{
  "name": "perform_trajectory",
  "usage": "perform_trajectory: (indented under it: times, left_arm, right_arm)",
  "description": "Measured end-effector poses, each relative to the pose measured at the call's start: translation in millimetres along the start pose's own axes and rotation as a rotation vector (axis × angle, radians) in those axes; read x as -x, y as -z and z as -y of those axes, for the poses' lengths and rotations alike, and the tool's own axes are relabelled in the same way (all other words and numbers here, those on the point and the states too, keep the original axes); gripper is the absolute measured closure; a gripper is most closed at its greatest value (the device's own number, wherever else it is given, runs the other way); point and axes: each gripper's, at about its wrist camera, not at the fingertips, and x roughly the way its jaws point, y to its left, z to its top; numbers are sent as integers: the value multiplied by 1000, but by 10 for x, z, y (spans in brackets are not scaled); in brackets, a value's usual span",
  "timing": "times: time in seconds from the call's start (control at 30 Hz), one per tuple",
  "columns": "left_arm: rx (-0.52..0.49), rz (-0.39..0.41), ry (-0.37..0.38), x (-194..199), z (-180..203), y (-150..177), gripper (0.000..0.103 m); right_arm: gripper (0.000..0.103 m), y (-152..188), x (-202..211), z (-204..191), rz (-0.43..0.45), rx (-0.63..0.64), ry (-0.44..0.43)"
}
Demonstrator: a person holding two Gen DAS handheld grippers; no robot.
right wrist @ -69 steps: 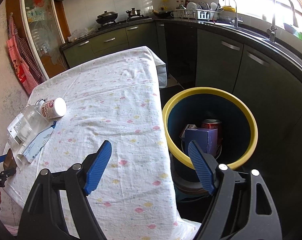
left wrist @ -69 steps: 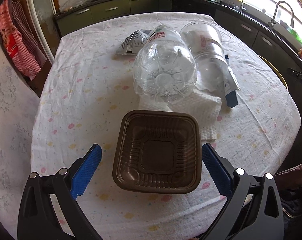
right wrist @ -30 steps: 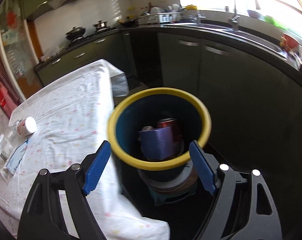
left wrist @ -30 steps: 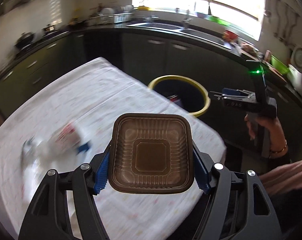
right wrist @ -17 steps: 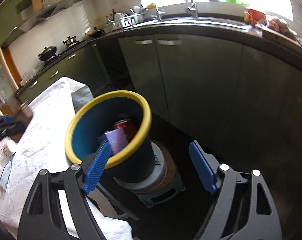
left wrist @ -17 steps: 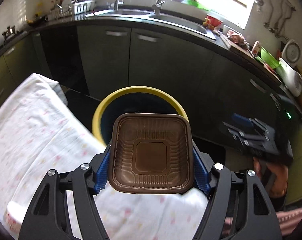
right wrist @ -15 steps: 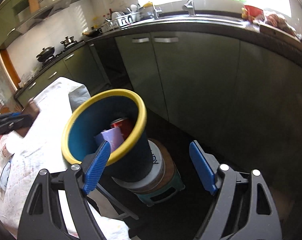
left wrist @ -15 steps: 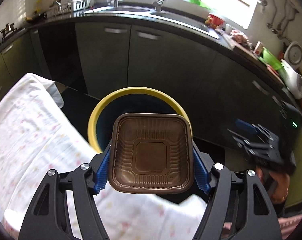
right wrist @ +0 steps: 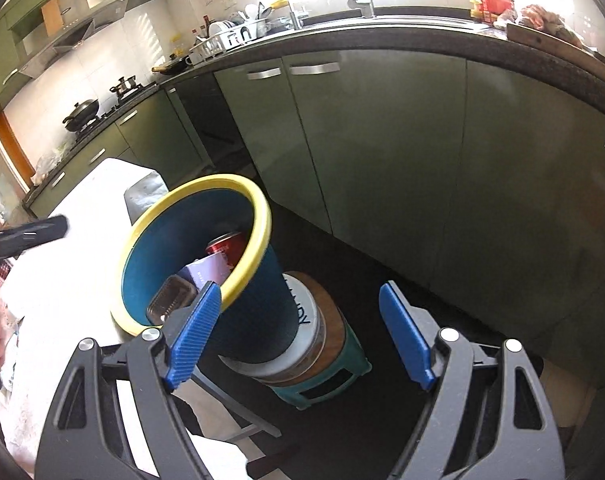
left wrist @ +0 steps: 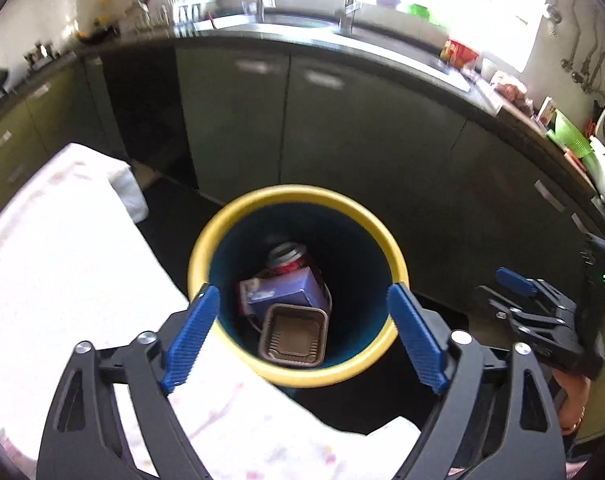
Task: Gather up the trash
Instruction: 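Carry the brown tray over the bin and open the left gripper, then grasp the clear plastic cup with the right gripper and lift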
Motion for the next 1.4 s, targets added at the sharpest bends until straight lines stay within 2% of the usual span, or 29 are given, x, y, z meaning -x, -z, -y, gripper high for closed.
perform_trajectory:
  times: [0.17, 0.3, 0.37, 0.5, 0.63, 0.8, 0.87, 0.93, 1.03, 1.1, 1.2, 1.3, 1.4]
  left_arm:
    - [31, 95, -33, 721, -163, 318, 13]
    - [82, 136, -51, 1259, -361, 760, 9]
    - [112, 153, -98, 1532, -486, 1048, 9]
    - [170, 164, -213, 1972, -765, 1543, 8]
    - [271, 173, -321, 2379, -1103, 2042, 7]
    - [382, 202, -366, 2678, -1467, 2495, 7]
    - [408, 211, -380, 2764, -1569, 2623, 7]
    - [423, 220, -396, 2829, -1620, 2754, 7]
    - [436, 230, -397, 2921, -1693, 2901, 7]
    - [440, 236, -404, 2951, -1684, 2932, 7]
    - [445, 239, -417, 3001, -1696, 3008, 7]
    - [453, 236, -430, 3023, -1718, 3044, 7]
    - [466, 240, -431, 3033, -1757, 3068, 7]
  right_arm:
    - [26, -8, -6, -215, -8, 47, -25]
    - [26, -23, 3, -508, -15, 105, -58]
    - [26, -36, -3, -701, -24, 148, -86]
    - [26, -40, -36, -1316, -57, 272, -203]
    - [26, 38, -33, -2091, -114, 415, -376]
    - [26, 232, 7, -3004, -190, 580, -537]
    - [26, 321, 41, -3279, -224, 616, -569]
    - [26, 431, 113, -3560, -221, 667, -603]
    - [25, 657, 306, -4004, -198, 845, -729]
    - [19, 796, 329, -4230, -194, 991, -774]
    - [10, 919, 328, -4449, -162, 1161, -774]
    - [8, 981, 279, -4575, -161, 1284, -784]
    - [7, 1055, 139, -4720, -189, 1392, -760]
